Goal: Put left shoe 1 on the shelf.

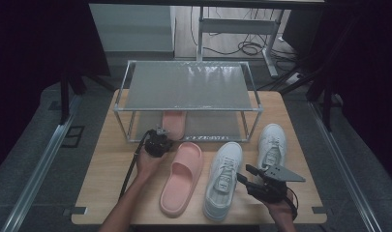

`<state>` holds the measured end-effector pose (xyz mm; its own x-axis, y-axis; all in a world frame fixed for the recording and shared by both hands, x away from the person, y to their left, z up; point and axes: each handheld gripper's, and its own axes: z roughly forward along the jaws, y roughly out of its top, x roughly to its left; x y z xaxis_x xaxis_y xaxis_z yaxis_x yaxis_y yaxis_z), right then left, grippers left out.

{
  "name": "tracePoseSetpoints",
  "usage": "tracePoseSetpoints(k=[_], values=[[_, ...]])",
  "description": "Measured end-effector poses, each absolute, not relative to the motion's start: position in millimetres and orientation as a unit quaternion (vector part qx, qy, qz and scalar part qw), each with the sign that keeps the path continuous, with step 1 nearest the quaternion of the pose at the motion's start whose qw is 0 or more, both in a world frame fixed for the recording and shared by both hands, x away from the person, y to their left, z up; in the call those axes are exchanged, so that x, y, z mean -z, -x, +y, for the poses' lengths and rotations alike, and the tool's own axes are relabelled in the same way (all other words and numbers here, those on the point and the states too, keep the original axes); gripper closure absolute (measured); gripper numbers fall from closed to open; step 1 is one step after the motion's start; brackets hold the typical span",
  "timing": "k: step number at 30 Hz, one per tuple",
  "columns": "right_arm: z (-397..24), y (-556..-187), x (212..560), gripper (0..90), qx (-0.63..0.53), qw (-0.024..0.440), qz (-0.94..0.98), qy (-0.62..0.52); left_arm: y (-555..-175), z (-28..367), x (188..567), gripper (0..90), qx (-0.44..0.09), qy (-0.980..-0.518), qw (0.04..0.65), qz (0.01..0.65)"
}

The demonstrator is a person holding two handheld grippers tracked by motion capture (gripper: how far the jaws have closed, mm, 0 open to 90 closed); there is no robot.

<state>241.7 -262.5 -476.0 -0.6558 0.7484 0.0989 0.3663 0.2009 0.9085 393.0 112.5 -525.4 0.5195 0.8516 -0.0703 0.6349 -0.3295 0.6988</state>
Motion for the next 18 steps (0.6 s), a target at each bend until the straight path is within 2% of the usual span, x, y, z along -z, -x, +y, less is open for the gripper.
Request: tracePoseSetpoints(k=[7, 18], values=[[-263, -242, 476, 49.6, -0.514, 0.187, 0.751, -0.371, -388, 114, 523, 87.2, -0.157, -0.801, 0.348, 0.46], [-264, -241, 475, 49.5, -0.514, 0.187, 0.75, -0.372, -348, 136, 511, 85.5, -0.144, -0.798, 0.379, 0.446]])
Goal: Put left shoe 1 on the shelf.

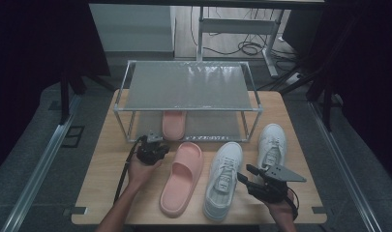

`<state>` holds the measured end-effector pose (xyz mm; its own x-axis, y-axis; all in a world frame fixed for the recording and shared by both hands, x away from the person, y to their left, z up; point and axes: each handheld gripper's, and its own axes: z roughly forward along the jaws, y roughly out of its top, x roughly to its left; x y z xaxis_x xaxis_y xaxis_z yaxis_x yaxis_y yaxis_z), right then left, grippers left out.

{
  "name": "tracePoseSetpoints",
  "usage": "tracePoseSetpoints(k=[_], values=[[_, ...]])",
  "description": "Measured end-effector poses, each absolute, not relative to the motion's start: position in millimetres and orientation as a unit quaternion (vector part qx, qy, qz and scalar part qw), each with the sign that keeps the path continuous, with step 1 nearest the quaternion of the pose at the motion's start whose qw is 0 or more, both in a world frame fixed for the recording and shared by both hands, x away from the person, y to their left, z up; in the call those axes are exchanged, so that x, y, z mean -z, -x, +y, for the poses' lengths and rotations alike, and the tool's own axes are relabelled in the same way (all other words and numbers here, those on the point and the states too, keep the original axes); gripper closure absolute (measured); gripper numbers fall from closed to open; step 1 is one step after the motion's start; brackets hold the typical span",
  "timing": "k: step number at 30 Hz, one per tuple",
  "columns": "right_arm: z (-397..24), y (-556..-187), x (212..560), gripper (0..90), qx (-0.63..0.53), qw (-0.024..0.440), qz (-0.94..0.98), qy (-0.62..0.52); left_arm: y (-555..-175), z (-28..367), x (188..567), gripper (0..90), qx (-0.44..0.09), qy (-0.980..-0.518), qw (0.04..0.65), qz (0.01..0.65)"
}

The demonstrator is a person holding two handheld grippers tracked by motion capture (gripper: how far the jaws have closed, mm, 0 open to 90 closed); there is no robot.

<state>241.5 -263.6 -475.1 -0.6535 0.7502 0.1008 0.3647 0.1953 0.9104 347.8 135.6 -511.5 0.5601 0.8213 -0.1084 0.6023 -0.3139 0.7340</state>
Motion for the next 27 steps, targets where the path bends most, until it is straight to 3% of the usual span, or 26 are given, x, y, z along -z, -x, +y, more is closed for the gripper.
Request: tracePoseSetpoints(k=[13, 27], values=[[-264, -241, 475, 49.6, -0.514, 0.189, 0.749, -0.373, -302, 158, 512, 85.2, -0.131, -0.798, 0.393, 0.438], [-265, -241, 474, 49.5, -0.514, 0.189, 0.748, -0.375, -278, 174, 511, 84.5, -0.132, -0.795, 0.395, 0.442]])
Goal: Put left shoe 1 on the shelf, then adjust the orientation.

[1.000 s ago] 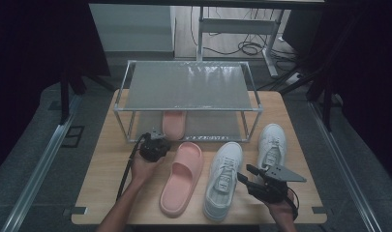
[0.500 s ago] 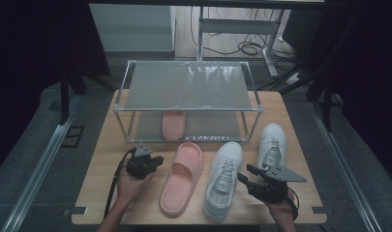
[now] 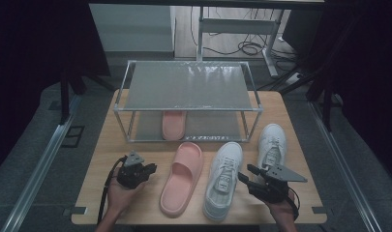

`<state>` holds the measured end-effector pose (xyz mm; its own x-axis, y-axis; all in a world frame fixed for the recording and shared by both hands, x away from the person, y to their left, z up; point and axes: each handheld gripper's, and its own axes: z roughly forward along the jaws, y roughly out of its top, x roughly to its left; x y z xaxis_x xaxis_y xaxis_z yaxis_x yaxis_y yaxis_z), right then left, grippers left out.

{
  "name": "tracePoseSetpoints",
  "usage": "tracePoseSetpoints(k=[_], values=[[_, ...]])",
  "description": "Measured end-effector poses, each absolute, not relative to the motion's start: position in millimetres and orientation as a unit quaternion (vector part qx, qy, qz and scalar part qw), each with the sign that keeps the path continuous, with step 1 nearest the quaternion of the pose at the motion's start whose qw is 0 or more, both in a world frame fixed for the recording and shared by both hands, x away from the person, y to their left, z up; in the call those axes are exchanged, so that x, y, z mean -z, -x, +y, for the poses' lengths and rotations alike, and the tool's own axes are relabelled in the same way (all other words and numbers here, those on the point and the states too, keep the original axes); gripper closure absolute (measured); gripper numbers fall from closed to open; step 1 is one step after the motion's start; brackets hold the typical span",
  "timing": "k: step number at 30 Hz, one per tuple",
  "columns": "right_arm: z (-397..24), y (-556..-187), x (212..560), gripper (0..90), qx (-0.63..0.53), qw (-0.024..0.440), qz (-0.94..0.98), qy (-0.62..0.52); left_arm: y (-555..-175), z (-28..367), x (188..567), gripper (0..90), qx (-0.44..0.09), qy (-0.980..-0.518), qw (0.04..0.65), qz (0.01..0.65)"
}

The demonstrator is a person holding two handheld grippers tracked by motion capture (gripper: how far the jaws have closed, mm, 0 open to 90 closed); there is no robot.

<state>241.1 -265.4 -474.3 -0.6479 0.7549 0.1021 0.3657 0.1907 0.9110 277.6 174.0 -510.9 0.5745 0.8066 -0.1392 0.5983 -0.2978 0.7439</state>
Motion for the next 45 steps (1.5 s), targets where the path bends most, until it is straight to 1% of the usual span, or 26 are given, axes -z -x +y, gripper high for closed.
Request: tracePoseSetpoints(k=[12, 21, 26, 33, 45], values=[[-267, -241, 472, 49.6, -0.517, 0.195, 0.746, -0.373, -270, 178, 508, 84.2, -0.136, -0.791, 0.401, 0.442], [-268, -240, 471, 49.7, -0.518, 0.198, 0.743, -0.375, -258, 174, 495, 84.2, -0.13, -0.792, 0.42, 0.423], [-269, -240, 471, 49.7, -0.518, 0.197, 0.743, -0.376, -251, 166, 487, 86.6, -0.114, -0.793, 0.438, 0.408], [-268, -240, 471, 49.6, -0.518, 0.198, 0.744, -0.373, -244, 149, 482, 88.9, -0.104, -0.804, 0.44, 0.387], [-267, -240, 471, 49.6, -0.517, 0.195, 0.745, -0.373, -251, 125, 492, 89.8, -0.093, -0.817, 0.426, 0.377]])
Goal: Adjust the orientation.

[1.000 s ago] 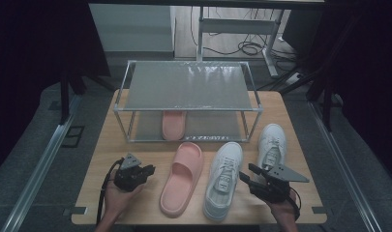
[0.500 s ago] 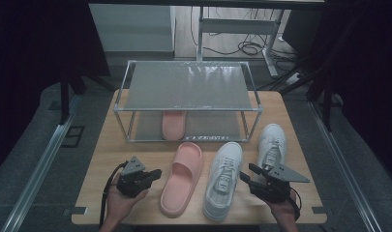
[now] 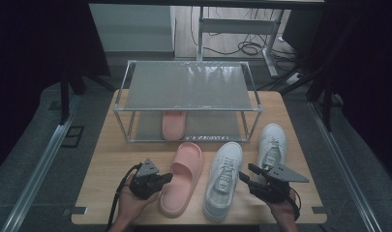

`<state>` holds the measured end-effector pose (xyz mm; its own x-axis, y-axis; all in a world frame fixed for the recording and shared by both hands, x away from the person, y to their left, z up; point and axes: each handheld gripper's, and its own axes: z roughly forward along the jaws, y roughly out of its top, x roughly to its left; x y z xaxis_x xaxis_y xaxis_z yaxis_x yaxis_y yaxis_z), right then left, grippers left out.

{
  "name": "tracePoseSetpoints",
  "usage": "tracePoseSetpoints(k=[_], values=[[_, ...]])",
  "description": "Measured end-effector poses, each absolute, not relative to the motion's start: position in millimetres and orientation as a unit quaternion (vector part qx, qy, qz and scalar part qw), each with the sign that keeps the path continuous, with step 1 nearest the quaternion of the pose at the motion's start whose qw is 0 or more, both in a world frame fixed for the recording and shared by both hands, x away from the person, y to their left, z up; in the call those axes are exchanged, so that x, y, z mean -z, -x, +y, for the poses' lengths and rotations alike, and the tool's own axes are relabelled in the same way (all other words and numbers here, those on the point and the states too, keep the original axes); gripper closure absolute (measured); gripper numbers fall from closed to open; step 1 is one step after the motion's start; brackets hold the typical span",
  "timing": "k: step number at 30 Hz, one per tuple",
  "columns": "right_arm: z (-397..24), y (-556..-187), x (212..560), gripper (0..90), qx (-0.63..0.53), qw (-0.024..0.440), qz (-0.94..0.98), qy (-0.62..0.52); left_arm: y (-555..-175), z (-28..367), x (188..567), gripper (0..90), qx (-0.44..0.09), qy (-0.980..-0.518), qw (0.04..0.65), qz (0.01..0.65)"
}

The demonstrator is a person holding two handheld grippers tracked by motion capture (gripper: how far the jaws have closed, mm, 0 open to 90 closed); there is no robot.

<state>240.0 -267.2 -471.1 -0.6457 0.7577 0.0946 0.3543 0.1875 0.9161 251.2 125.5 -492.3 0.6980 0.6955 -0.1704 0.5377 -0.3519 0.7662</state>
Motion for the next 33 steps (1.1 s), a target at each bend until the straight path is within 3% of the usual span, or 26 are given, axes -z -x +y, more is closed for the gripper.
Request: tracePoseSetpoints(k=[10, 33], values=[[-268, -240, 472, 49.6, -0.517, 0.195, 0.745, -0.374, -266, 109, 503, 89.9, -0.086, -0.825, 0.412, 0.377], [-266, -241, 473, 49.6, -0.515, 0.194, 0.747, -0.373, -282, 122, 509, 89.8, -0.096, -0.817, 0.404, 0.401]])
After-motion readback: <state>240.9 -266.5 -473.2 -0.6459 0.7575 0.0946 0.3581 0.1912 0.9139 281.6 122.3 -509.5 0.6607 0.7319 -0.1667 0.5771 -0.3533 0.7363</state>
